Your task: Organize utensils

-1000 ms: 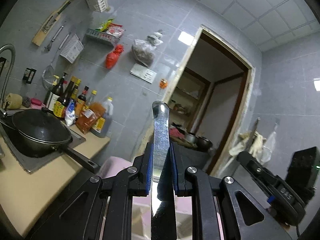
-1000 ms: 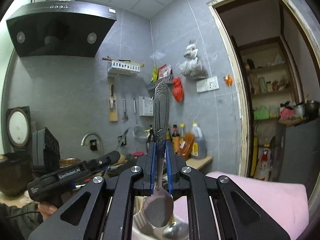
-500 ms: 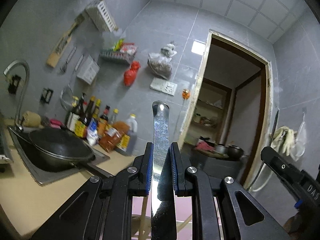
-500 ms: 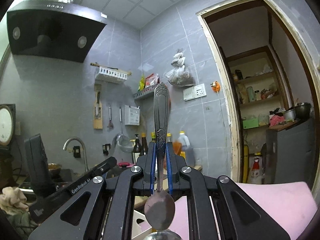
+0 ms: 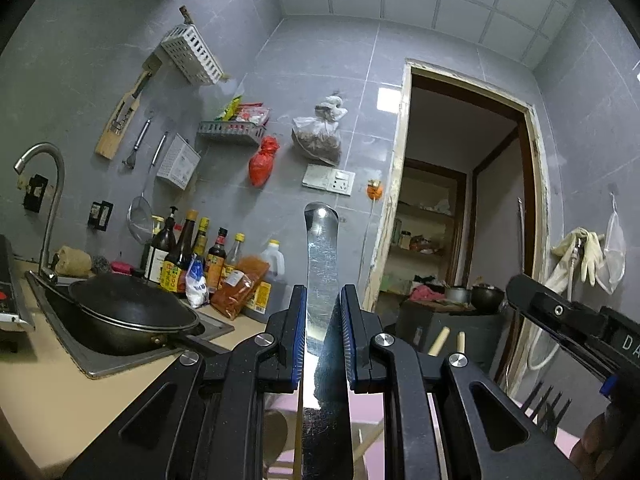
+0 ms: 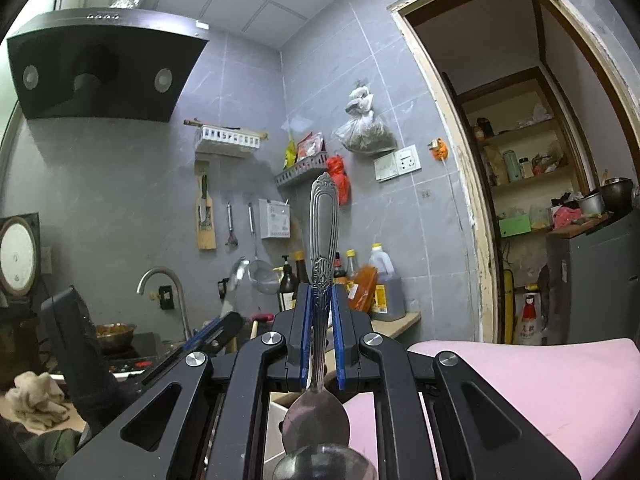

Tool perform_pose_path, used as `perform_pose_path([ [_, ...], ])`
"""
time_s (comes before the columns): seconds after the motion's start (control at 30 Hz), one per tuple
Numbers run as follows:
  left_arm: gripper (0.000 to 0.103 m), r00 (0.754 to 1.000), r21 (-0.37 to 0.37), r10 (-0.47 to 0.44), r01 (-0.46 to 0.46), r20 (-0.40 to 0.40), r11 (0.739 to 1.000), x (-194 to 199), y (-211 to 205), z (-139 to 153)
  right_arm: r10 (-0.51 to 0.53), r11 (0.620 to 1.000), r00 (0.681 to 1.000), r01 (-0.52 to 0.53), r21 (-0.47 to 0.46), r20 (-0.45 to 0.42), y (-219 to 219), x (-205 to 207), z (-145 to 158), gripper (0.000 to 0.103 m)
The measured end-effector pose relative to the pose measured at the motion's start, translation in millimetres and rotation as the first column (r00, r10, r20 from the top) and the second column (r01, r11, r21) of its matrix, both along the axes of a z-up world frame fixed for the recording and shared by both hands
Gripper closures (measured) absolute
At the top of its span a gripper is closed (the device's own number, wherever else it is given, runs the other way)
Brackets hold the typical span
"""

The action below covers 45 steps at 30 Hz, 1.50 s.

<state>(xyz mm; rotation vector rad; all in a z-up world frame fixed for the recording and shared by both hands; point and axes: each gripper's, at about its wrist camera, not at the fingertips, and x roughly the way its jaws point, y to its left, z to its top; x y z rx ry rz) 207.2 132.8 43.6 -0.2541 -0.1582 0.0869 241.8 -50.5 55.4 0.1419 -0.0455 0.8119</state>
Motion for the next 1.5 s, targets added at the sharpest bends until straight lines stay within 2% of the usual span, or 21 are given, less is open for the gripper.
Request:
perform_pose_path([
  [0.23, 0.09, 1.0, 0.02, 0.004, -0.004, -0.006, 1.0, 1.6, -4.7, -4.8, 0.007, 1.0, 1.0, -0.007, -0.006, -0.016, 0.8, 0.1, -6.7, 0.095],
  [0.53, 0.09, 0.999, -0.06, -0.042, 0.04, -0.03, 0.997, -3.9, 5.7, -3.3, 0.017, 1.0, 0.999, -0.018, -0.009, -0.029, 2.3, 0.7, -9.1, 0.095],
  [0.7, 0.09, 1.0, -0.069, -0.019, 0.02, 0.008, 0.997, -14.7, 8.6, -1.2, 0.027, 1.0, 0.999, -0.027, -0.015, -0.034, 5.1, -0.1, -13.0, 0.095],
  [0.83, 0.09, 0.999, -0.081, -0.024, 0.022, -0.03, 0.996, -10.8, 11.0, -1.5, 0.043, 0.998, 0.998, -0.044, -0.036, -0.036, 10.4, -1.4, -15.5, 0.095],
  [1.0, 0.089, 0.999, -0.061, -0.026, 0.024, -0.03, 0.998, -15.3, 8.1, 0.4, 0.059, 0.996, 0.997, -0.062, -0.058, -0.039, 12.8, -3.1, -20.2, 0.095],
  [1.1, 0.089, 0.998, -0.045, -0.023, 0.02, -0.056, 0.999, -15.5, 5.3, 3.3, 0.07, 0.994, 0.997, -0.072, -0.087, -0.023, 15.8, -8.2, -23.0, 0.094],
  [1.2, 0.087, 0.996, -0.064, -0.044, 0.039, -0.074, 0.997, -22.5, 6.3, 10.5, 0.064, 0.994, 0.998, -0.066, -0.085, -0.03, 15.1, -11.1, -22.3, 0.086],
  [1.23, 0.085, 0.996, -0.07, -0.048, 0.042, -0.08, 0.997, -24.5, 6.9, 12.2, 0.067, 0.995, 0.997, -0.069, -0.077, -0.035, 13.8, -12.1, -21.0, 0.079],
  [1.4, 0.078, 0.983, -0.069, -0.093, 0.083, -0.161, 0.994, -42.8, 8.0, 18.3, 0.046, 0.997, 0.997, -0.05, -0.062, -0.065, 5.8, -22.8, -14.1, 0.077],
  [1.5, 0.071, 0.968, -0.07, -0.13, 0.117, -0.217, 0.991, -53.4, 5.6, 20.9, 0.008, 0.998, 0.997, -0.013, -0.068, -0.074, -4.8, -36.3, -11.0, 0.062],
])
